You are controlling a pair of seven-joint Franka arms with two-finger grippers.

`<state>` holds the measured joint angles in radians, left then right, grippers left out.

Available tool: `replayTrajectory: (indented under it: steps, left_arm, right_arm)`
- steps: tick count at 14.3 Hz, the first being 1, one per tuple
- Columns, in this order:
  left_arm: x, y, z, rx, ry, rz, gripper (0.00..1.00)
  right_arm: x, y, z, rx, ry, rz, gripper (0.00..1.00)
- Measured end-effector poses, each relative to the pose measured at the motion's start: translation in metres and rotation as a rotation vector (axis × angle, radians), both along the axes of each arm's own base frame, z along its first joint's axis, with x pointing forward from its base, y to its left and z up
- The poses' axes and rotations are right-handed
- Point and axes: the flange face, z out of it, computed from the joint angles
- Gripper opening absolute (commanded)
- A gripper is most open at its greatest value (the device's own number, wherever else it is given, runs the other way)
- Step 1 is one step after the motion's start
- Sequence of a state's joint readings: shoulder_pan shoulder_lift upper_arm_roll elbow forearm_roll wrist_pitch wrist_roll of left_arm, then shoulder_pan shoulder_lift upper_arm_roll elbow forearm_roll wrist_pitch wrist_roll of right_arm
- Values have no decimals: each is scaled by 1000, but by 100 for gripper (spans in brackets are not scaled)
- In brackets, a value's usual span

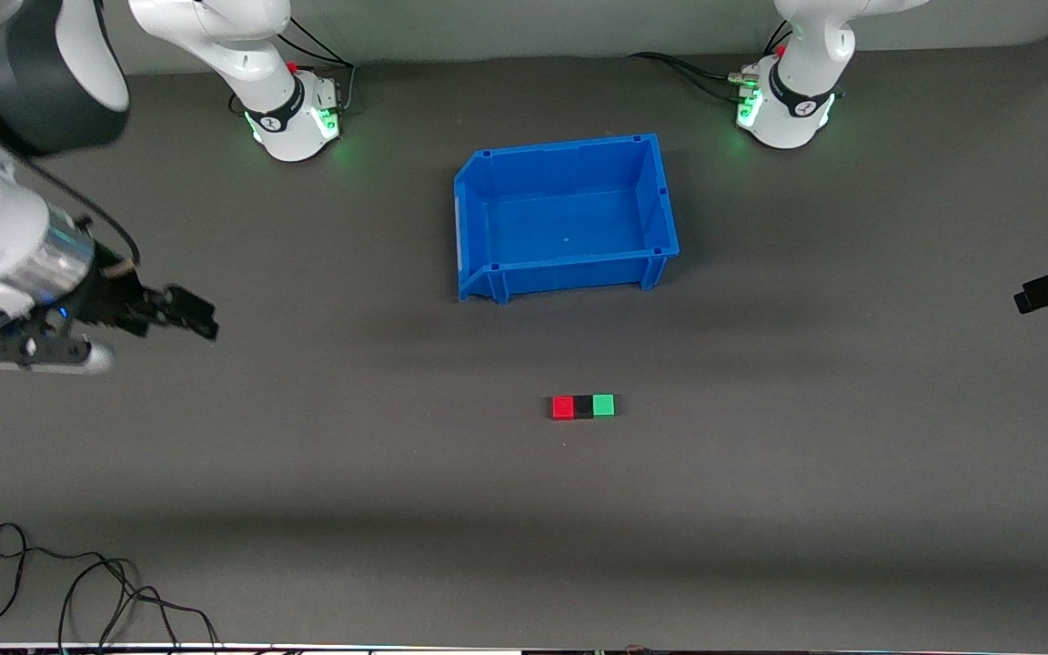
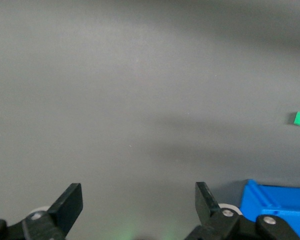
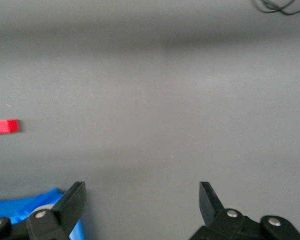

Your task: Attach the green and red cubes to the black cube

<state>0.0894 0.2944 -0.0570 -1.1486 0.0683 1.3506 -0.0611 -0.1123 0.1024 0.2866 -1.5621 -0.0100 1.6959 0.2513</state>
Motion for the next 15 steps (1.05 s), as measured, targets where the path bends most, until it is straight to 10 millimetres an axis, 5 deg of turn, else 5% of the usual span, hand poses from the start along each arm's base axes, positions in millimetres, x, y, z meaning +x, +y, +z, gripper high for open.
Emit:
replayTrajectory:
  steps: [4,11,15]
  left_arm:
    - [2,-18,-6,34,-41,-133,100]
    - [-15,-23,-41,33,25,-176,100]
    - [-22,-24,-37,33,24,-190,100]
  right_arm:
    - [-17,19,12,-49,-13,45,100]
    - [-15,5,9,-44,7,18,100]
    - [-17,5,8,-41,23,18,100]
